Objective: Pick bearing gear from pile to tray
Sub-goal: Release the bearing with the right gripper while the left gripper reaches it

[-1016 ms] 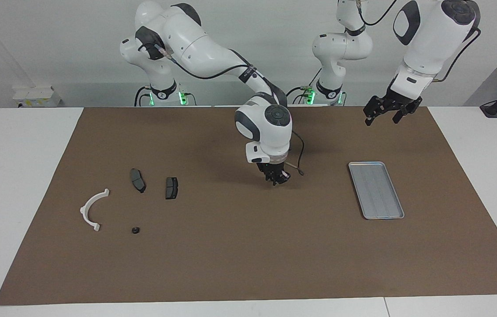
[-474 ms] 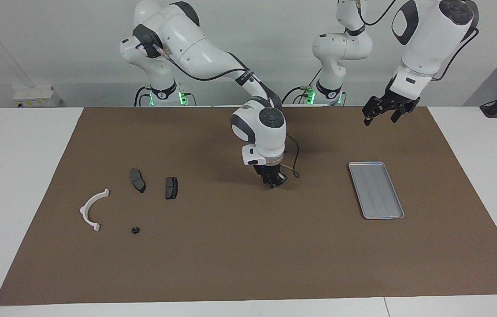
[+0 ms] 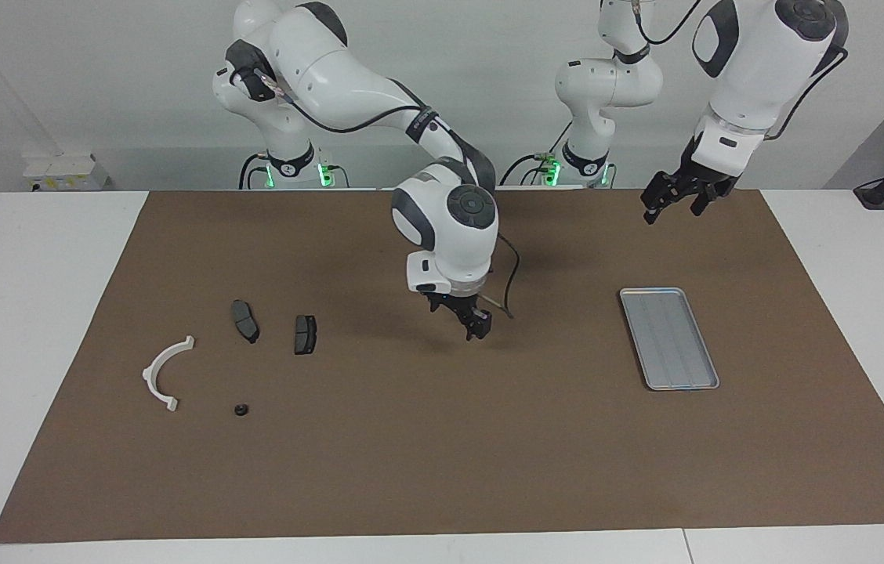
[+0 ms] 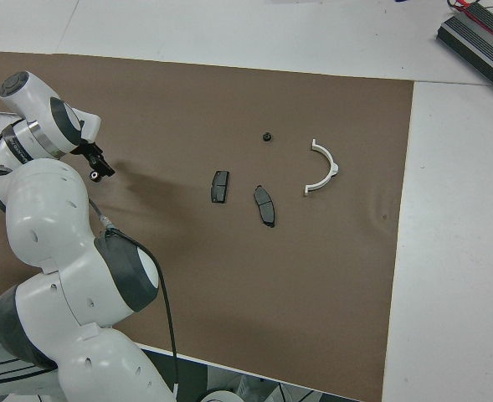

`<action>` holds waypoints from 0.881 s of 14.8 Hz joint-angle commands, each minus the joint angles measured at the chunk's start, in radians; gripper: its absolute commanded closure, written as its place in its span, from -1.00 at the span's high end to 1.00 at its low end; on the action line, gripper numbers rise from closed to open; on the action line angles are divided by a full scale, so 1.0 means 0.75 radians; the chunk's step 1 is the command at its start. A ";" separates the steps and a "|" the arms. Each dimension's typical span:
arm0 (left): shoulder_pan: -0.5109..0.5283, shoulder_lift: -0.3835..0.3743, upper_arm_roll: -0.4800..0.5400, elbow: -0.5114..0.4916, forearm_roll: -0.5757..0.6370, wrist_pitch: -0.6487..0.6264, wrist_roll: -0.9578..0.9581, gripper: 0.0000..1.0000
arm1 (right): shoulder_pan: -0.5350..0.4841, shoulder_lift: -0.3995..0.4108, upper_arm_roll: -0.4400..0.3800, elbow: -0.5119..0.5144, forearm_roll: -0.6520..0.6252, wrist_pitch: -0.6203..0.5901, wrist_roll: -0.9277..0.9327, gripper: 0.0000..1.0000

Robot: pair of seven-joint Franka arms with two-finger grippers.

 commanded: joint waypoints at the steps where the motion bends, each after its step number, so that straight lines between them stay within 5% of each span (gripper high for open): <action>1: -0.169 0.068 0.006 -0.041 0.007 0.124 -0.172 1.00 | -0.187 -0.093 0.028 0.047 -0.012 -0.123 -0.467 1.00; 6: -0.407 0.392 0.006 0.076 0.019 0.332 -0.446 1.00 | -0.486 -0.120 0.024 0.014 -0.014 -0.145 -1.006 1.00; 13: -0.579 0.729 0.008 0.217 0.105 0.506 -0.708 1.00 | -0.707 -0.112 0.016 -0.305 -0.091 0.204 -1.118 1.00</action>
